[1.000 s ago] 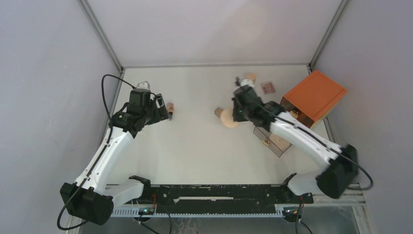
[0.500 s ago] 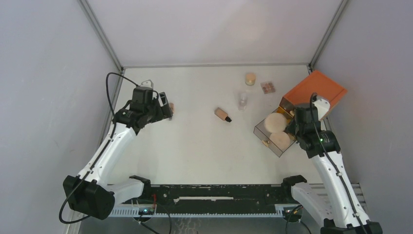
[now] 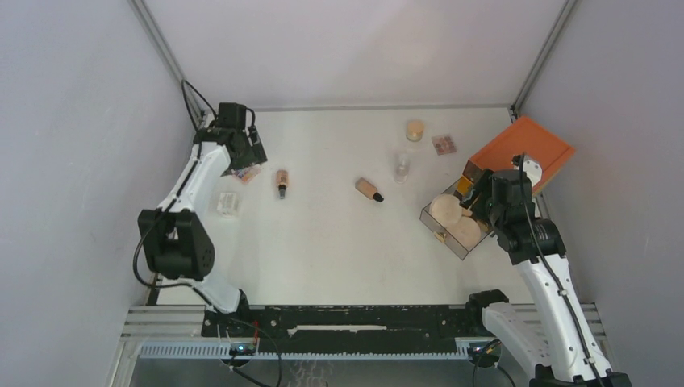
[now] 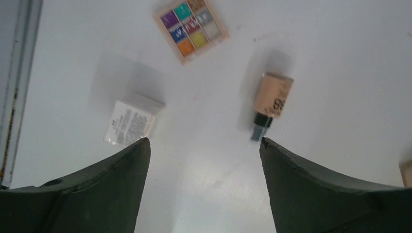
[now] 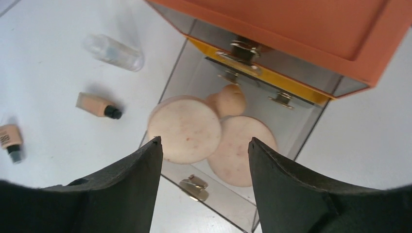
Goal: Organize the makeup
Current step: Pick up the makeup from the center of the board.
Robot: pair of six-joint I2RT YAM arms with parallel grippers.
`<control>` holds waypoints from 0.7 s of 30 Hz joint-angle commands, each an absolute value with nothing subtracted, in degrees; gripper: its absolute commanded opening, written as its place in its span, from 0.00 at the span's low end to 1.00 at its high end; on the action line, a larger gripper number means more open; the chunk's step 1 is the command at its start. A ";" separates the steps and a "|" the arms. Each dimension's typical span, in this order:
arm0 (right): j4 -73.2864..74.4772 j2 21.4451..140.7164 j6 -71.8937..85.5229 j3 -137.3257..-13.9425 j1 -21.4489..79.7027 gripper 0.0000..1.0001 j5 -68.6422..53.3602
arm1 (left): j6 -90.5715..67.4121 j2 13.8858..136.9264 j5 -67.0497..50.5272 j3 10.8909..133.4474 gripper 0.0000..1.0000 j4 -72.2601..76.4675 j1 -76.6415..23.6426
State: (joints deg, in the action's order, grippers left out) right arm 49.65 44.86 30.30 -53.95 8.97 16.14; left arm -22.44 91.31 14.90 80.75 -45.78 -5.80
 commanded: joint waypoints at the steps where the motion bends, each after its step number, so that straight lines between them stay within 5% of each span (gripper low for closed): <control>1: 44.58 44.84 29.38 -56.51 11.42 0.72 14.12 | -18.41 100.46 18.86 92.69 0.84 -49.46 -3.39; 9: 42.53 47.35 29.35 -56.51 12.22 0.71 12.36 | -15.14 121.11 20.97 112.95 0.69 -55.77 -1.83; 21: 40.89 48.93 29.37 -56.51 12.30 0.71 11.63 | -21.98 137.71 20.04 128.72 0.70 -61.80 0.20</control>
State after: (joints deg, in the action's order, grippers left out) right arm 43.97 48.77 30.09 -54.08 12.03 12.05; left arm -18.68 136.31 19.40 124.99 -59.51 -1.34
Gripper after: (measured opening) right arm 0.716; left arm 0.693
